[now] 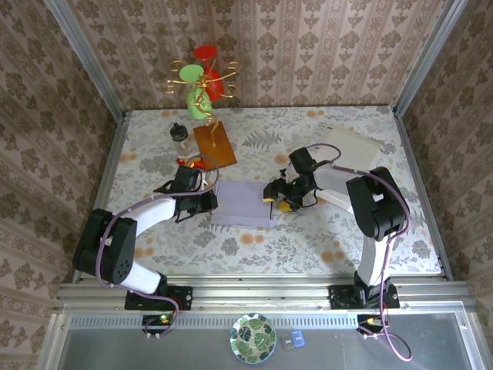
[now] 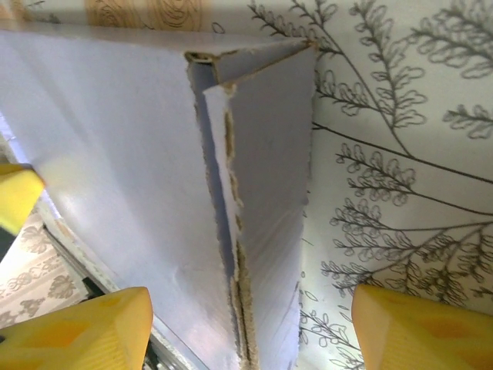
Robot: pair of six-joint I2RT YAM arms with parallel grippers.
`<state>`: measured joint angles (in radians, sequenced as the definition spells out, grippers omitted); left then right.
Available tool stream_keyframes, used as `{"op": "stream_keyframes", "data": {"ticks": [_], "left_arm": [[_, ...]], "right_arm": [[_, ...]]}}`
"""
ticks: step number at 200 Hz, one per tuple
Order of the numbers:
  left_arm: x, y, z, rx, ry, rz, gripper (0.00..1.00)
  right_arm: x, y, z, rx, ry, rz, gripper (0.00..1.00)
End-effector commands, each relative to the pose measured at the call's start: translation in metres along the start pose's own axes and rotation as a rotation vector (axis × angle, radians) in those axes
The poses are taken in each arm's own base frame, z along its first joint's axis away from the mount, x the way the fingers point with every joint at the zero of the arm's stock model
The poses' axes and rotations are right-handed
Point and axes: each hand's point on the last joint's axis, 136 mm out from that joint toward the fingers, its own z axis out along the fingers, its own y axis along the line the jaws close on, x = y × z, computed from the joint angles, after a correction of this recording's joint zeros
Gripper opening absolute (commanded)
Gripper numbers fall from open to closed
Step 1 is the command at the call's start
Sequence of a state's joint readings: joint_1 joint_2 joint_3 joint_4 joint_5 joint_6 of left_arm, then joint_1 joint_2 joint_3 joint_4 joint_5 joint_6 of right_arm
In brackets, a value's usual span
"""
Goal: Fold the paper box
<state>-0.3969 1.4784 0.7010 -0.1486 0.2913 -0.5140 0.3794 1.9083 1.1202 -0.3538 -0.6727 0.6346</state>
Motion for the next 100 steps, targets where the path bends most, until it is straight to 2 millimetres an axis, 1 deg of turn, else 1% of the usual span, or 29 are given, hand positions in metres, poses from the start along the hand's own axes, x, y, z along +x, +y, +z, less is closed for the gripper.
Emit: {"op": "stream_keyframes", "data": {"ticks": [1,33,52,75,100], "left_arm": [[0.034,0.032,0.007,-0.085,0.090,-0.086,0.12],[0.039,0.043,0.006,-0.083,0.092,-0.135,0.12],[0.040,0.047,0.006,-0.081,0.098,-0.147,0.11],[0.041,0.051,0.007,-0.082,0.100,-0.172,0.11],[0.042,0.054,0.008,-0.079,0.099,-0.190,0.10]], "right_arm": [[-0.007,0.024,0.012,-0.137,-0.011,-0.081,0.71],[-0.009,0.035,0.014,-0.210,-0.010,-0.094,0.71],[-0.010,0.044,0.014,-0.252,-0.010,-0.104,0.71],[-0.010,0.051,0.016,-0.272,-0.008,-0.107,0.71],[-0.011,0.061,0.018,-0.305,-0.012,-0.098,0.69]]}}
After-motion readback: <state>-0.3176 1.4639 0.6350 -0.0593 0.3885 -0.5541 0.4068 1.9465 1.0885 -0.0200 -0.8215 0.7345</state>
